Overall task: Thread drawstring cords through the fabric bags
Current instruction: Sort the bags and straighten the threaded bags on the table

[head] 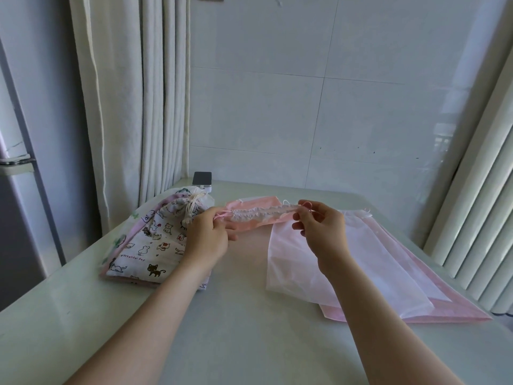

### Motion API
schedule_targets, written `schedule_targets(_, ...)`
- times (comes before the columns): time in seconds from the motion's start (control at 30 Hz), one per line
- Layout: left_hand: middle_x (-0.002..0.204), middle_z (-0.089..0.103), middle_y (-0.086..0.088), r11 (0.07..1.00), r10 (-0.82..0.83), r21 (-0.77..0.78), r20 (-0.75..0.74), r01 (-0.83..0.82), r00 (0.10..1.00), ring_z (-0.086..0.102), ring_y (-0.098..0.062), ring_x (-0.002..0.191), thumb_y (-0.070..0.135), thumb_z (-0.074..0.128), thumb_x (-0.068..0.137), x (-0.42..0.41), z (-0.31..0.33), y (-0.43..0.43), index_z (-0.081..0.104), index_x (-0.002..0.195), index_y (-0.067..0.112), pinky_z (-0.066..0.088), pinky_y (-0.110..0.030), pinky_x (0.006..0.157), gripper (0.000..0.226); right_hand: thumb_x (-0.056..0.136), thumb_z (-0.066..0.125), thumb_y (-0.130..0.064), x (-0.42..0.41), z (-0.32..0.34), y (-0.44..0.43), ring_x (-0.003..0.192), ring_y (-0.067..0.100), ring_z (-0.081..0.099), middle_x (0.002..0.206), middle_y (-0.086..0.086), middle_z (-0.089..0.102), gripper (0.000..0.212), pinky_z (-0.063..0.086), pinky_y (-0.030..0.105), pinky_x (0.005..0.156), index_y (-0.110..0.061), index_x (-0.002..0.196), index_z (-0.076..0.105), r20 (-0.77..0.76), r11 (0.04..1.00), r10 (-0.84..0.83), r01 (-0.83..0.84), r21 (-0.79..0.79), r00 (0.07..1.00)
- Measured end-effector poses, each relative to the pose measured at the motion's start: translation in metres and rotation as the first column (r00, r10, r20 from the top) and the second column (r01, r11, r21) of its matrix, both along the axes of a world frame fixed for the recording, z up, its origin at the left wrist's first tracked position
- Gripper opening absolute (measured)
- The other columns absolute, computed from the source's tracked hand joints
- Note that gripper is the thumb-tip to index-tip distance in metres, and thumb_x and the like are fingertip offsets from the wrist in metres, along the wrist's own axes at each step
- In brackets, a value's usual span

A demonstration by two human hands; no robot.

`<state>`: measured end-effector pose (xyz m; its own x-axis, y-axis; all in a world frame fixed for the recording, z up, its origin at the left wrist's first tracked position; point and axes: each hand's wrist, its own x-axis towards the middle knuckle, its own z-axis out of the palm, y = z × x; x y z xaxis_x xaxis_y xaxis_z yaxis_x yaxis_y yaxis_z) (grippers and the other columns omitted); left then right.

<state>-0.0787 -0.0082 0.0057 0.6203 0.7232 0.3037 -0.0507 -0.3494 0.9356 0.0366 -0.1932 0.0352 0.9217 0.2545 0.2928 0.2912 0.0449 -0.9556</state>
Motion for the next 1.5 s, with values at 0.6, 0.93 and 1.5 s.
schedule_targets(0.6,0.083,0.065,-0.013,0.876,0.277,-0.430,0.075,-0.219,0.958,0.059,-0.020,0.045,0.001,0.031,0.090,-0.007,0.012,0.011,0.070,0.093,0.009,0.062,-0.047,0.059,0.039,0.101,0.043,0.005,0.009,0.011,-0.006,0.085,0.032,0.079,0.076,0.005,0.051,0.031,0.061,0.038,0.080,-0.009,0.124,0.059,-0.436,0.742,0.102,0.223,0.632,0.894)
schedule_targets(0.93,0.089,0.076,-0.013,0.690,0.198,-0.697,0.441,0.195,0.875,0.076,-0.025,0.072,-0.014,0.040,0.095,-0.015,0.029,0.000,0.068,0.097,0.001,0.064,-0.035,0.066,0.031,0.097,0.051,-0.003,0.005,0.008,-0.004,0.056,0.015,0.045,0.077,0.004,0.052,0.026,0.043,0.027,0.050,-0.016,0.117,0.060,-0.373,0.903,-0.019,0.176,0.391,0.928)
schedule_targets(1.5,0.066,0.052,0.004,0.712,0.214,0.667,0.090,-0.219,0.973,0.049,-0.017,0.064,0.018,0.037,0.093,-0.018,0.006,0.012,0.055,0.070,0.013,0.038,-0.035,0.064,0.029,0.099,0.053,-0.009,0.023,-0.029,0.003,0.082,0.031,0.044,0.091,0.007,0.048,0.015,0.039,0.040,0.076,-0.011,0.086,0.060,0.735,0.713,0.069,0.483,-0.509,0.674)
